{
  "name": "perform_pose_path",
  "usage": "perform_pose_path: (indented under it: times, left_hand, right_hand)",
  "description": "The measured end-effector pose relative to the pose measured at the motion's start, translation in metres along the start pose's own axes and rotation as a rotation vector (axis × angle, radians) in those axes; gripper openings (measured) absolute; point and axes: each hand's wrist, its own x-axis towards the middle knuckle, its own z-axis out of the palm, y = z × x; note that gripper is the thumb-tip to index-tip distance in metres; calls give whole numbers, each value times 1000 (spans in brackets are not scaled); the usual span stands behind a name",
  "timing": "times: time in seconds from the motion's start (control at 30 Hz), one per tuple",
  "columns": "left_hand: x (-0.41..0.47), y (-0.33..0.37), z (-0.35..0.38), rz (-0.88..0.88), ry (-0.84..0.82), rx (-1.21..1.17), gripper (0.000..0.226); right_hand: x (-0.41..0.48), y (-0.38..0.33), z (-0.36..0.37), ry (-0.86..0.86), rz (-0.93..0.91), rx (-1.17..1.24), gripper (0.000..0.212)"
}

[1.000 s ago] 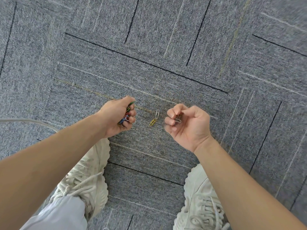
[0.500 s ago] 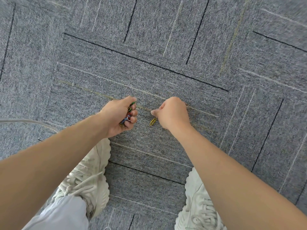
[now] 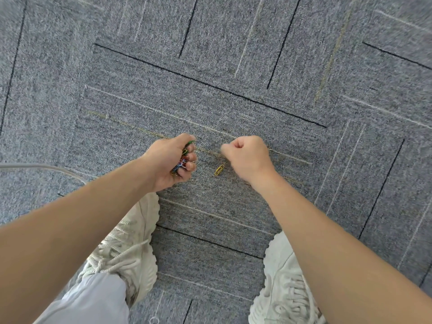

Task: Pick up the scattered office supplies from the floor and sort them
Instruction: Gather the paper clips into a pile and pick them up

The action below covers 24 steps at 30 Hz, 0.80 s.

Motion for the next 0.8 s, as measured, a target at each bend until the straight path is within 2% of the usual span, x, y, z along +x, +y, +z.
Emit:
perform_pose_path:
  times: [0.1,0.13,0.17,0.23,0.3,0.37,0.5,0.57,0.67,0.8]
  left_hand:
    - [1,0,-1,5,5,3,33]
    - [1,0,-1,5,6,5,33]
    - [1,0,-1,4,6,5,33]
    - [2,0,0,2,7,5,32]
    - [2,0,-1,0,9,6,32]
    - [3,0,-1,3,8,13,32]
    - [3,-1,-2,0,-3,19,33]
    - [2,-1,-2,-6,-5,10,33]
    - [2,1,-4,-7,-1,-12,33]
    - [3,6,-7,6,17,-17,34]
  right_hand:
    - [-3,11,-15,-347,141,805,21]
    - [-5,17,-17,-427,160,982,13]
    - [-9,21,-19,-476,160,1099,9]
    - [-15,27,-20,-494,170,1220,17]
    - [-20,28,-19,-436,211,1216,18]
    - [-20,27,-19,-325,195,965,24]
    - [-16,25,-13,-164,-201,-108,17]
    - [-13,23,-10,-161,-335,-454,16]
    - [-11,13,-7,-161,-414,-728,21]
    - [-3,-3,-3,-157,-467,-906,18]
